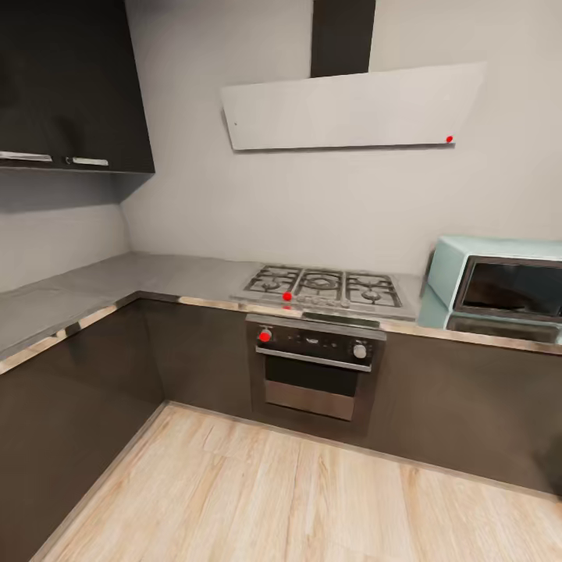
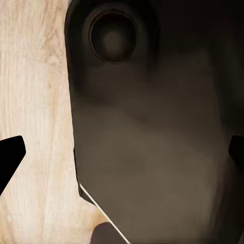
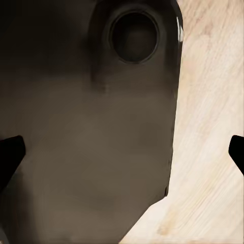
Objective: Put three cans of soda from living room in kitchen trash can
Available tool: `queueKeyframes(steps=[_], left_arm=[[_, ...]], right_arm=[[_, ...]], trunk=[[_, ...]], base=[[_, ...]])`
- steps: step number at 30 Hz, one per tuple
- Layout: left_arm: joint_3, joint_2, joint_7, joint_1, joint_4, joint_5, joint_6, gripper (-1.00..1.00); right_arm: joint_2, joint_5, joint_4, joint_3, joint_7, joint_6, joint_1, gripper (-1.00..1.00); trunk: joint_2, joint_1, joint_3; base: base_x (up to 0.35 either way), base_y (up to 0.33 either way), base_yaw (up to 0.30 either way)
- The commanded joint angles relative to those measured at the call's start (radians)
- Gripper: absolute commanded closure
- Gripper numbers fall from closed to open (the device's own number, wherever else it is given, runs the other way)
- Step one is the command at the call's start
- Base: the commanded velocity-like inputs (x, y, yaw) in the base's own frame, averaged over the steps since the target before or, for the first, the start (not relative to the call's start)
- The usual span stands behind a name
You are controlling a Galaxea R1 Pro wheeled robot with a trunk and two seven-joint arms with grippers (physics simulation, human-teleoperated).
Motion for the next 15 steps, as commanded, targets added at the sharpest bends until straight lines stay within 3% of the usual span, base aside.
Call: queueKeyframes(steps=[1,7,15], left_arm=[[0.002,0.006,0.001,0.002,-0.006,0.000,-0.006,-1.00],[0.004,0.007,0.002,0.002,-0.023,0.002,-0.011,-1.00],[0.006,0.016,-0.014,0.002,-0.068,0.037,-0.014,-1.00]], right_arm=[[-0.004,-0.004,-0.003,-0.005,-0.005,0.000,-0.002,-1.00],[-0.003,-0.007,-0.005,-0.009,-0.002,0.025,-0.002,-1.00],[-0.009,-0.017,-0.035,-0.024,0.016,0.040,-0.002,-1.00]], trunk=[[0.000,0.001,0.000],[0.000,0.001,0.000],[0.000,0.001,0.000]], base=[[0.000,0.000,0.000],[0.000,0.000,0.000],[0.000,0.000,0.000]])
